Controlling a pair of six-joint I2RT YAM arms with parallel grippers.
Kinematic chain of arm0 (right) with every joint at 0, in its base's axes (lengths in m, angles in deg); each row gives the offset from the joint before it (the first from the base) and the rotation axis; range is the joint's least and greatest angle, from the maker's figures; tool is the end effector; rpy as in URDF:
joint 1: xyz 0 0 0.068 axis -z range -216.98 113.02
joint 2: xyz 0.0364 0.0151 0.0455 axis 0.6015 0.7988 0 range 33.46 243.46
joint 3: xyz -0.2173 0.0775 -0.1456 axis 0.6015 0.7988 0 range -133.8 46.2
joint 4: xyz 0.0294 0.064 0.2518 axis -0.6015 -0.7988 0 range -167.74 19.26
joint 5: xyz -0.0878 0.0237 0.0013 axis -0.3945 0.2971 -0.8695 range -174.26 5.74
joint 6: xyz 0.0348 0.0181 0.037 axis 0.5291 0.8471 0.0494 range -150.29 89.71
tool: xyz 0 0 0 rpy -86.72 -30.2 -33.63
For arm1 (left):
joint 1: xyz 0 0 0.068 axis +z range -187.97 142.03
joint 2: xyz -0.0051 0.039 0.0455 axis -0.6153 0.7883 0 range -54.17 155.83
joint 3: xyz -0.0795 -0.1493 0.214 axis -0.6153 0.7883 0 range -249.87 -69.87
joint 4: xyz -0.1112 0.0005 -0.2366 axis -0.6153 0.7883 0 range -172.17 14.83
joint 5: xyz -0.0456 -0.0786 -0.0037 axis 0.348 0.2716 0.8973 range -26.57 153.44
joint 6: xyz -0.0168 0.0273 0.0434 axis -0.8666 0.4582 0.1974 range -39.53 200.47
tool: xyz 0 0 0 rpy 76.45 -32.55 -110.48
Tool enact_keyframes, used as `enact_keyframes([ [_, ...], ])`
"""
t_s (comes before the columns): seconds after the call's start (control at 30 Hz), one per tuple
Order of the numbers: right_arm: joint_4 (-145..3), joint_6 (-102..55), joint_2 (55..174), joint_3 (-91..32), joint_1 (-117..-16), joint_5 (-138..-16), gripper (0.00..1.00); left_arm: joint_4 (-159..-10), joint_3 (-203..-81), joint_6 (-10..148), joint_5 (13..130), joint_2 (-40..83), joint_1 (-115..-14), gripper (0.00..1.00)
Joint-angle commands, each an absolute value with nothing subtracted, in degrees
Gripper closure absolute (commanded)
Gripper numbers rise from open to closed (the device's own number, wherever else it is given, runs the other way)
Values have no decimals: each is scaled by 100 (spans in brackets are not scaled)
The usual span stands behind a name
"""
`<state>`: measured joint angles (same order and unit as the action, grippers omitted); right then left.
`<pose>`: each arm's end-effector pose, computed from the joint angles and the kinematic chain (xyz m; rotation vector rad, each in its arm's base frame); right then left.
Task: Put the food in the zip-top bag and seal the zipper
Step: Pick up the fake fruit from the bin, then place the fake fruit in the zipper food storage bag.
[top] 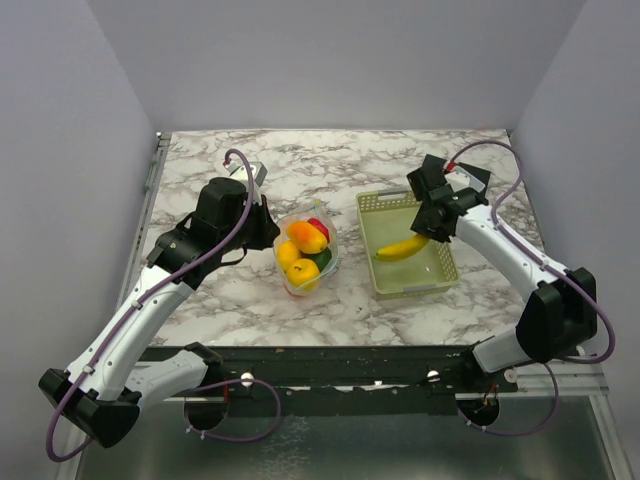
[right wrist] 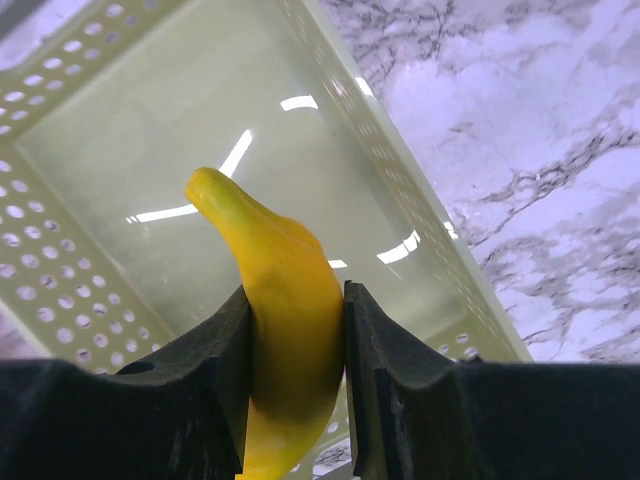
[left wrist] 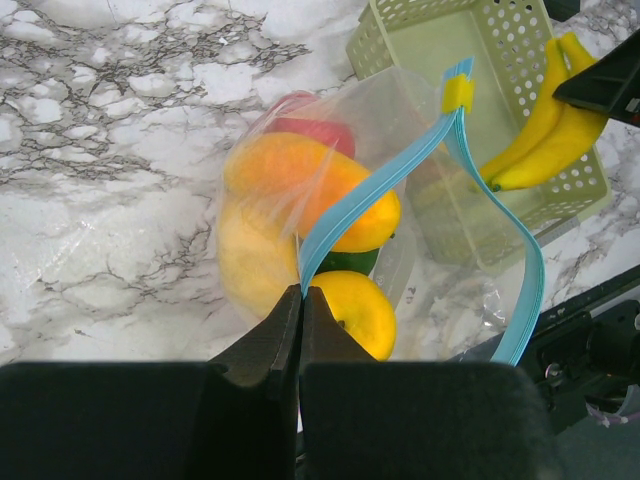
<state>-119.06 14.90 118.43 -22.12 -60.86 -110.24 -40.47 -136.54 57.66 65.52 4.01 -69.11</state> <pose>0.2747 0.1047 0.2677 0.5944 2.4596 -0.1623 0.1756 -0.1076 0.3733 0.1820 2.2005 -0.5771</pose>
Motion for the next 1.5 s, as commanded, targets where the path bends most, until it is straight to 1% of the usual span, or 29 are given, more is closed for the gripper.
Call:
enact_keyframes([
  [0.0, -12045, 1013, 11392, -2577, -6060, -11358, 99, -4059, -13763, 5811, 6455, 320, -6897, 100],
  [0.17, -11473, 246, 10779, -2572, -6058, -10962, 99, -4059, -13793, 5814, 6458, 336, -6900, 100],
  [0.4, -10476, -662, 9869, -2420, -6071, -9604, 99, -4059, -13808, 5789, 6458, 337, -6900, 100],
  [0.6, -9727, -875, 9365, -2388, -6097, -8618, 99, -4058, -13816, 5788, 6493, 333, -6900, 100],
  [0.8, -9412, -971, 9254, -2577, -6227, -8228, 99, -4058, -13799, 5746, 6561, 340, -6900, 100],
  [1.07, -8759, -1157, 9189, -2551, -6734, -8037, 99, -4059, -13807, 5724, 6668, 364, -6901, 100],
  [1.27, -8342, -1508, 9277, -2569, -7505, -8403, 99, -4059, -13815, 5696, 6730, 381, -6896, 100],
  [1.47, -8196, -1925, 9677, -2778, -8329, -9011, 99, -4059, -13827, 5700, 6778, 406, -6902, 100],
])
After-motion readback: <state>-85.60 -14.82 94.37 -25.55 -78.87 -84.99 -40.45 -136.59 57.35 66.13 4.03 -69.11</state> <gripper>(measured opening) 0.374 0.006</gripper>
